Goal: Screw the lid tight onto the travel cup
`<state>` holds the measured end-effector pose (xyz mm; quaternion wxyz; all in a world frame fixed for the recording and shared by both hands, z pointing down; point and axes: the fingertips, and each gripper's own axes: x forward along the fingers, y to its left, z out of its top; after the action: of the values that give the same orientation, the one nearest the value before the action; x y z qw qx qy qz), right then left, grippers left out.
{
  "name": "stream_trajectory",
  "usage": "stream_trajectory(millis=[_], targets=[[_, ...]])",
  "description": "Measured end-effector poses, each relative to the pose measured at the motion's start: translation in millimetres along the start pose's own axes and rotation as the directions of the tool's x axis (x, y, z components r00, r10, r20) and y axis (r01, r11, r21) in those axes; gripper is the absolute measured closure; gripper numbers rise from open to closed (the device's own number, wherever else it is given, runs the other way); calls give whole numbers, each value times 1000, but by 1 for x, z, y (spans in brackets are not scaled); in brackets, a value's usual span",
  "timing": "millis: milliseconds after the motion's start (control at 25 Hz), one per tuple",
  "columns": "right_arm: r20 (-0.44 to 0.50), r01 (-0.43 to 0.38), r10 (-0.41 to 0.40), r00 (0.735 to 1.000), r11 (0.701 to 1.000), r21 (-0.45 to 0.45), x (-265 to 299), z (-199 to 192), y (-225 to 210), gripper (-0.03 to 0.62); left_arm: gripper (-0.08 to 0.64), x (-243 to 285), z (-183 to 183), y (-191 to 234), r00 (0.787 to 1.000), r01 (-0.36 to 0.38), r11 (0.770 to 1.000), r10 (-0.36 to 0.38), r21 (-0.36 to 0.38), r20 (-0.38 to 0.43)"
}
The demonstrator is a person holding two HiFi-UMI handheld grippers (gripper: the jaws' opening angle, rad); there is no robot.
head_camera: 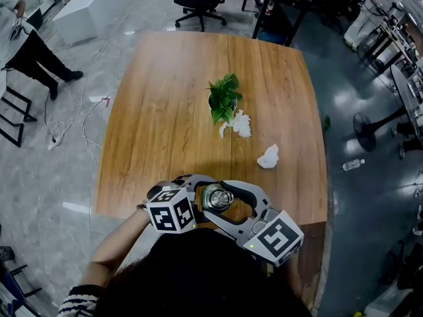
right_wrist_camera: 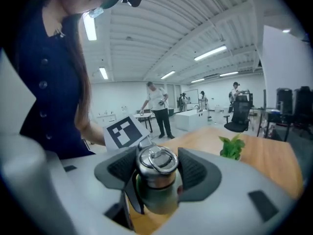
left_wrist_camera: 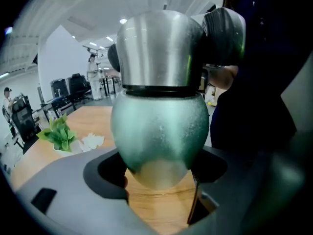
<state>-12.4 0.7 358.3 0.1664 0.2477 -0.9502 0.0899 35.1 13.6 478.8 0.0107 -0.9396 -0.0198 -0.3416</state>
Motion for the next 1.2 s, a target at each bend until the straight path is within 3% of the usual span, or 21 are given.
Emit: stream_trajectory(millis=[120, 240, 280, 360, 480, 600, 640, 720, 840, 920, 1000, 1080, 1160, 1200], targets=[[57, 128, -129, 990, 991, 30, 2, 4, -14, 324, 170, 1, 1, 14, 997, -79, 994, 80, -76, 7], [80, 331, -342, 936, 935, 124, 1, 4, -34, 324, 170, 2, 0, 33, 979, -202, 968, 201, -151, -21], [76, 366, -380, 922, 919, 148, 1, 3, -37, 324, 170, 3, -2, 37, 973, -231, 961, 228, -152, -40], [71, 341, -354, 932, 927, 154, 3, 2, -33, 324, 170, 3, -4, 37, 973, -231, 965, 225, -124, -57], [38, 139, -143, 989, 985, 100, 3, 0, -11, 324, 170, 1, 0, 16, 998, -70, 996, 70, -50, -4], [-19, 10, -10, 1000, 1000, 7, -1, -6, -1, 324, 172, 0, 3, -2, 999, 49, 999, -49, 16, 3], [-32, 13, -13, 999, 1000, -23, 0, -8, -2, 324, 170, 1, 2, -1, 999, 45, 999, -45, 20, -9], [-24, 93, -94, 995, 995, -39, 3, -10, -10, 324, 170, 4, -1, 9, 1000, -15, 1000, 15, -7, -27], [36, 300, -304, 952, 951, 79, 3, -6, -32, 324, 172, 3, -1, 31, 988, -155, 983, 152, -96, -32], [59, 373, -386, 920, 914, 161, 2, -3, -41, 324, 170, 4, 1, 38, 977, -214, 965, 211, -155, -35], [55, 320, -333, 941, 933, 162, 3, -4, -35, 324, 170, 8, 2, 32, 983, -184, 969, 180, -167, -39], [17, 155, -158, 987, 981, 118, 3, -10, -16, 324, 170, 9, 1, 18, 996, -87, 991, 84, -105, -34], [-32, -2, 4, 999, 997, 77, 0, -16, 0, 324, 170, 7, -2, 2, 999, 22, 999, -23, -23, -37], [-51, -37, 40, 998, 998, 55, -2, -19, 3, 324, 170, 6, -4, -4, 997, 64, 998, -63, 3, -46]])
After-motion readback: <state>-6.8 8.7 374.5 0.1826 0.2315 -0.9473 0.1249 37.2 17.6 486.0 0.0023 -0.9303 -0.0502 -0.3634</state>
